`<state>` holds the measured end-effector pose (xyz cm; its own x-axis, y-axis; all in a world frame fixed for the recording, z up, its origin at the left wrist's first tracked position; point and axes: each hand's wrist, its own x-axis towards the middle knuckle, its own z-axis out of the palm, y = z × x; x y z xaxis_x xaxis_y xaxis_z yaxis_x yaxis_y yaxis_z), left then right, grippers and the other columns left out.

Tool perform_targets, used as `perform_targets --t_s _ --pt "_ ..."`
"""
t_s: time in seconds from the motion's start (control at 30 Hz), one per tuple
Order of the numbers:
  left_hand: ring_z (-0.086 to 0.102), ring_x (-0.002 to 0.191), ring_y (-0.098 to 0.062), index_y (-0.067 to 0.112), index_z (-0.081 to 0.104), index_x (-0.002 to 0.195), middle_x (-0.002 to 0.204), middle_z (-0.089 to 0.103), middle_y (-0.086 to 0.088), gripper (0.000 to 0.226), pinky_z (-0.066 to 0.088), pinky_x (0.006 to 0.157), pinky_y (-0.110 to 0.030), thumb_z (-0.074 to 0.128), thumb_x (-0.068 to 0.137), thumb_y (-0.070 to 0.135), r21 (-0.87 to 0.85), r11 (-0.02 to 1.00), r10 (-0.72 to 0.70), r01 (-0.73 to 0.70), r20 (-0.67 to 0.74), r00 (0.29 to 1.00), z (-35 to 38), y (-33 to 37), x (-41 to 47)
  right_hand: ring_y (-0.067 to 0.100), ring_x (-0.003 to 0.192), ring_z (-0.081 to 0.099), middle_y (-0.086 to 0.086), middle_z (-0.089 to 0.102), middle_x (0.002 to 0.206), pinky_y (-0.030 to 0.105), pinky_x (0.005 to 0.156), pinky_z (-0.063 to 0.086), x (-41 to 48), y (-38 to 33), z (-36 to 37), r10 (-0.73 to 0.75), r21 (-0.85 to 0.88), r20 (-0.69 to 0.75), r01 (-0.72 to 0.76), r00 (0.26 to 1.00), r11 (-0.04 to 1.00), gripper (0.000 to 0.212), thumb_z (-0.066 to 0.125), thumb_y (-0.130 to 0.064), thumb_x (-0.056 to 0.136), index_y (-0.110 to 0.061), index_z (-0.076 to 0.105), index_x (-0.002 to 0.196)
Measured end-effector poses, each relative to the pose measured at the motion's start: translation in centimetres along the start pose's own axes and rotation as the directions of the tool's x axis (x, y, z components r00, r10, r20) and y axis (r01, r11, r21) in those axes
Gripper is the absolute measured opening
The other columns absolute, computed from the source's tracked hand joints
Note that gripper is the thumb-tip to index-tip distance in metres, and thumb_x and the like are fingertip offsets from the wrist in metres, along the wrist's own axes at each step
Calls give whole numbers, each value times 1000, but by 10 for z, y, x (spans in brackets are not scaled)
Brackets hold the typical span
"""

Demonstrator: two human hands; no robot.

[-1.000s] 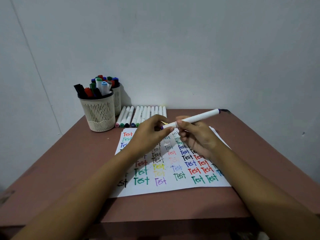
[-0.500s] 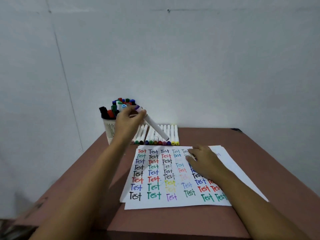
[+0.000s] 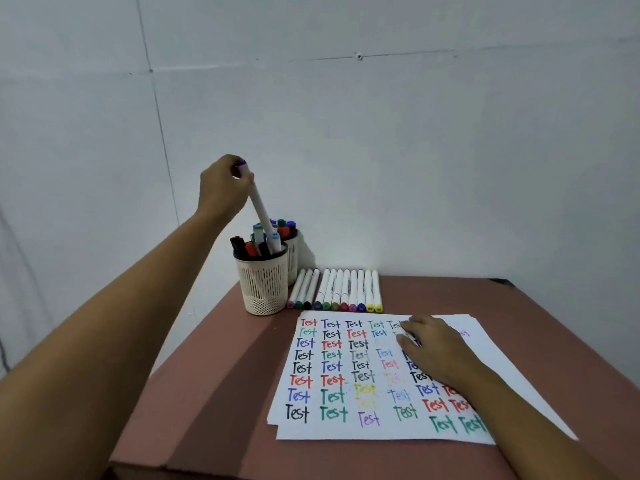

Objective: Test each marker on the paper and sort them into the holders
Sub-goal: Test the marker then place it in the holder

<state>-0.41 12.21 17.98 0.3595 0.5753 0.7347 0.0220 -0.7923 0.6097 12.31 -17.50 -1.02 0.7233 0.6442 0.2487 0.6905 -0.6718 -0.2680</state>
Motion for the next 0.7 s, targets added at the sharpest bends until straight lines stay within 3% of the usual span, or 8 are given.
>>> perform_targets --t_s 0.17,0.23,0.33,0.43,0.53,0.7 --pt "53 80 -20 3 55 116 103 61 -14 26 40 66 -26 52 92 11 184 983 -10 -10 110 994 7 -11 -1 15 130 40 -4 44 143 31 108 33 0 0 0 -8 -9 -3 8 1000 1000 45 39 -41 99 -21 48 138" --pt "55 75 -22 8 48 123 95 60 -12 31 41 59 -25 52 92 11 163 987 -37 8 175 984 11 -16 -7 14 129 41 -4 46 142 30 106 33 1 1 0 -13 -9 -9 13 1000 1000 45 39 -41 99 -21 49 137" --pt "56 65 -20 12 48 116 88 63 -11 24 43 52 -24 52 92 15 250 967 -18 -55 282 959 17 -23 -19 14 129 41 -4 46 142 31 106 33 1 0 -1 -14 -4 -11 14 1000 1000 44 40 -41 98 -21 49 137" --pt "57 85 -25 7 62 106 99 65 -11 24 45 69 -30 47 95 22 368 916 33 -158 324 946 23 -29 -30 14 130 40 -4 45 142 32 106 32 1 0 0 -11 -11 -3 11 1000 1000 45 39 -41 99 -21 48 138" --pt "55 96 -29 4 66 104 105 62 -17 29 41 76 -31 45 96 23 394 900 59 -186 313 948 29 -33 -39 15 129 41 -4 45 142 32 107 33 1 0 0 -12 -10 -4 12 1000 1000 45 39 -41 98 -21 48 137" --pt "50 110 -31 7 59 119 119 57 -16 29 43 83 -36 50 93 16 302 923 205 -238 138 969 33 -20 -58 15 128 41 -4 47 141 33 106 33 1 -1 -1 -14 -5 -8 14 1000 1000 44 40 -41 98 -21 49 136"
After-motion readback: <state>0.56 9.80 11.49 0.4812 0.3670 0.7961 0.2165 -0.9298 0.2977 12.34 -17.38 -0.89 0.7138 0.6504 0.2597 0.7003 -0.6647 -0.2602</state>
